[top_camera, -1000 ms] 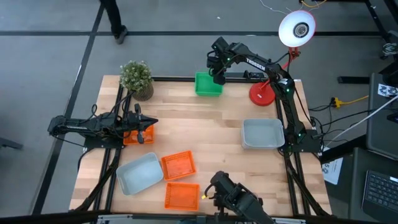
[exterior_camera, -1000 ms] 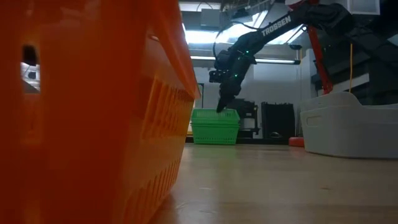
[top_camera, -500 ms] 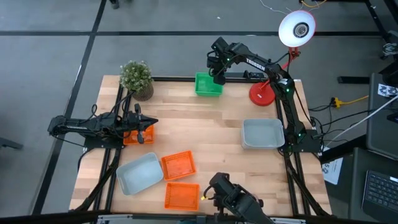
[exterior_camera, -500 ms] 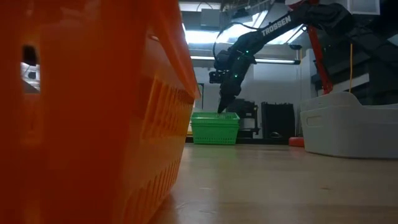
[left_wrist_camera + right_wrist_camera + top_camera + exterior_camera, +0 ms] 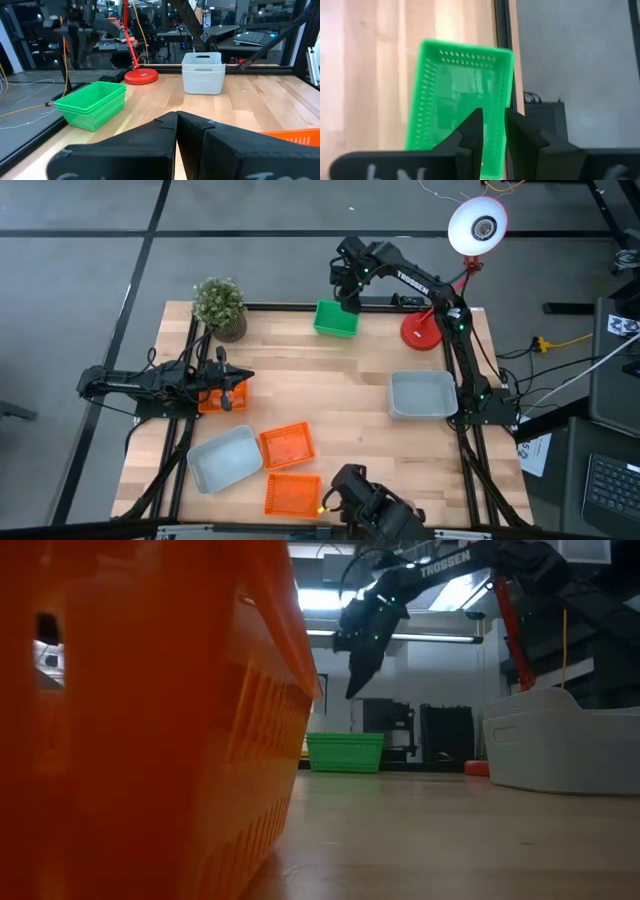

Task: Stack baskets by color
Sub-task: Stack the bottom green bin onto the other green bins

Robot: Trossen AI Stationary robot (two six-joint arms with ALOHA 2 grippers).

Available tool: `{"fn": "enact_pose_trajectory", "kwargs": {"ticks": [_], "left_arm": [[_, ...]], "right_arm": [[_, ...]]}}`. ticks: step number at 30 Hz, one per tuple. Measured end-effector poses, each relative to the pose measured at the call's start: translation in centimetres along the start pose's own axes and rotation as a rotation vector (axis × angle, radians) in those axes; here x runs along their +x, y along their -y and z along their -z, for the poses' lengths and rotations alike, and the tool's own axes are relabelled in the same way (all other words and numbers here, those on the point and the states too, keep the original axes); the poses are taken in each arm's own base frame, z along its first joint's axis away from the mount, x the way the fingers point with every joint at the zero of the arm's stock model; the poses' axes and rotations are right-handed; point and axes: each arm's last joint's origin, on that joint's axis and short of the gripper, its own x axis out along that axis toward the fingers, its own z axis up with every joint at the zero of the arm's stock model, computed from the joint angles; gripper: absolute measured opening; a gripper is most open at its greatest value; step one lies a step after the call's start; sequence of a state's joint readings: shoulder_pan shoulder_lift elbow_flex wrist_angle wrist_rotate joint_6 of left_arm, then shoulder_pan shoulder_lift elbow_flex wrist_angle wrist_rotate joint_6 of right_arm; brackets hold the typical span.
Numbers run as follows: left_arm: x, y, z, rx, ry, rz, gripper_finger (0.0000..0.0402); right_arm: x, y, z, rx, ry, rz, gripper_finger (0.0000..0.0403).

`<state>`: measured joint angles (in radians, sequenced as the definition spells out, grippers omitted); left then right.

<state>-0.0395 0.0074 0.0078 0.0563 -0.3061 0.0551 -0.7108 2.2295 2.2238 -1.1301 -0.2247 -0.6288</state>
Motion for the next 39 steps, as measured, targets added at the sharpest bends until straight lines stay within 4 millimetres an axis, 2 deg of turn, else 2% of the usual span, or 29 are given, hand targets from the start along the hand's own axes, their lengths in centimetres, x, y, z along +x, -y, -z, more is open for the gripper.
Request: {"fn": "enact_pose_trajectory", "kwargs": {"ticks": [4,10,15,20,23,26,30,34,39], "left_arm": [[0.0,0.0,0.0,0.000,0.000,0.001,0.0000],[0.0,0.0,0.0,0.000,0.000,0.001,0.0000],[0.0,0.0,0.0,0.000,0.000,0.000,0.0000],[0.0,0.0,0.0,0.000,0.000,0.000,0.0000],[0.0,0.0,0.0,0.000,0.000,0.001,0.0000],[0.0,0.0,0.0,0.000,0.000,0.000,0.0000],[0.0,0.0,0.0,0.000,0.000,0.001,0.0000],[0.0,0.0,0.0,0.000,0.000,0.000,0.0000],[0.0,0.0,0.0,0.000,0.000,0.001,0.0000]], "right_arm": [[-0.8,-0.8,-0.9,-0.017,0.062,-0.070,0.0079],[-0.7,-2.4,-2.0,-0.044,0.153,-0.218,0.0079],[-0.5,-3.6,-2.5,-0.064,0.140,-0.243,0.0079],[-0.5,-3.9,-2.1,-0.106,0.102,-0.271,0.0079],[-0.5,-3.8,-1.9,-0.133,0.065,-0.235,0.0079],[-0.3,-3.2,-2.0,-0.132,0.019,-0.098,0.0079],[0.6,-2.5,-2.1,-0.108,-0.005,0.041,0.0079],[2.7,-3.0,-0.6,-0.165,-0.070,-0.032,0.0079],[6.6,-3.4,1.8,-0.161,-0.125,-0.059,0.0079]]}}
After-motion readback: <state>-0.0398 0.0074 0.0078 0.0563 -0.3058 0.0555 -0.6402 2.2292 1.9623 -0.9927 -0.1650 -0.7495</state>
